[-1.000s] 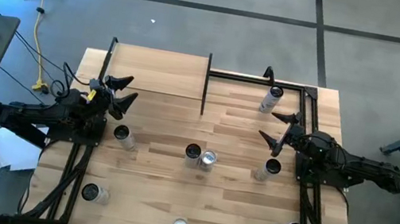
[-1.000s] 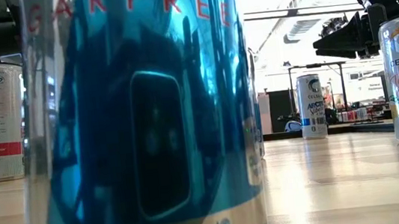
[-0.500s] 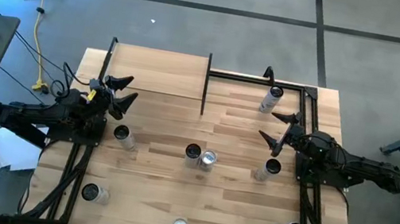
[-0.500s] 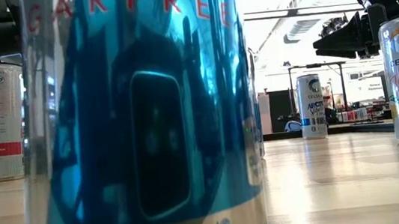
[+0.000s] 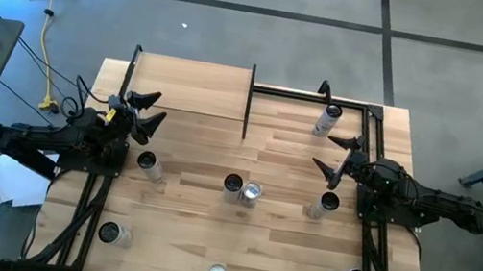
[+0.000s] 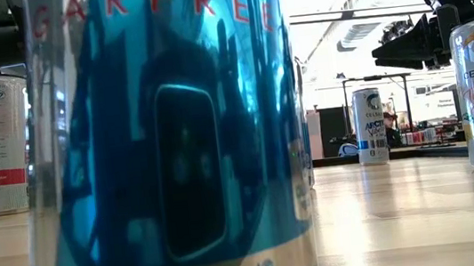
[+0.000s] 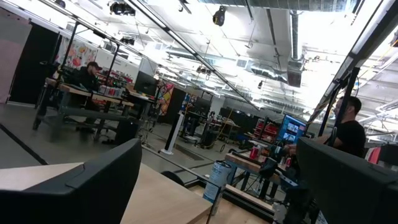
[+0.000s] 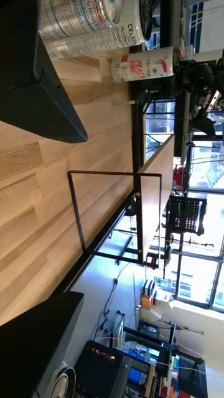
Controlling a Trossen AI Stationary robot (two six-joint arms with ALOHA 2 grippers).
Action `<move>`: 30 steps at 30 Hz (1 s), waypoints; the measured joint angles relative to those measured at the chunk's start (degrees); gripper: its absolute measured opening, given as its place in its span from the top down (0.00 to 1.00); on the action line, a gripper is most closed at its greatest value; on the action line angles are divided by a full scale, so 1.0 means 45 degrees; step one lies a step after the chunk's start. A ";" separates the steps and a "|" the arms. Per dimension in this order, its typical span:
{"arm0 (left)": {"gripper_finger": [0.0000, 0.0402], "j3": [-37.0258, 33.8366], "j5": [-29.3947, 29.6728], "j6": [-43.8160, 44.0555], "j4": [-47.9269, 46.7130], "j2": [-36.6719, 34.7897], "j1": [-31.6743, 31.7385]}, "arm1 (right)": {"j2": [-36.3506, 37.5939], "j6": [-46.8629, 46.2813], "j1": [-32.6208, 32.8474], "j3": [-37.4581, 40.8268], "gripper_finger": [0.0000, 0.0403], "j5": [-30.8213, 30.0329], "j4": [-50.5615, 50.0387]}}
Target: Place canned beverage on shelf
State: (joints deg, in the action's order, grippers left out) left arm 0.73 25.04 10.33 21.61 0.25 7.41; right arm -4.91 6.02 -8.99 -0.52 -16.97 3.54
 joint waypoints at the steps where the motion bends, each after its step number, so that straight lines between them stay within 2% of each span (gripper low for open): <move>1: 0.00 0.0002 0.0000 0.0000 0.0000 0.0000 0.0002 | -0.0002 -0.0002 -0.0005 0.0000 0.01 -0.0001 0.0111; 4: 0.00 0.0003 -0.0003 0.0000 0.0001 0.0000 0.0002 | 0.0000 -0.0539 -0.0005 0.0002 0.01 -0.0001 0.0377; 13: 0.00 0.0001 0.0000 0.0000 0.0000 0.0000 0.0001 | 0.0004 -0.4780 -0.0005 -0.0002 0.01 -0.0553 0.0488; 16: 0.00 0.0003 0.0000 0.0000 0.0000 0.0000 -0.0002 | 0.0005 -0.6067 -0.0005 -0.0003 0.01 -0.1491 0.0409; 21: 0.00 0.0000 0.0000 0.0000 0.0000 0.0000 0.0003 | 0.0005 -0.6683 -0.0006 0.0000 0.01 -0.3940 0.0391; 27: 0.00 0.0003 0.0000 0.0000 0.0000 0.0000 0.0003 | 0.0000 -0.8313 -0.0005 -0.0048 0.01 -0.3413 0.0768; 30: 0.00 0.0004 0.0000 0.0000 0.0000 0.0000 0.0000 | 0.0000 -0.8741 -0.0005 -0.0084 0.01 -0.2759 0.1986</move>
State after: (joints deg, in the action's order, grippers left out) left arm 0.75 25.04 10.33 21.61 0.25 7.41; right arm -4.91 -33.31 -9.02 -0.90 -29.38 12.48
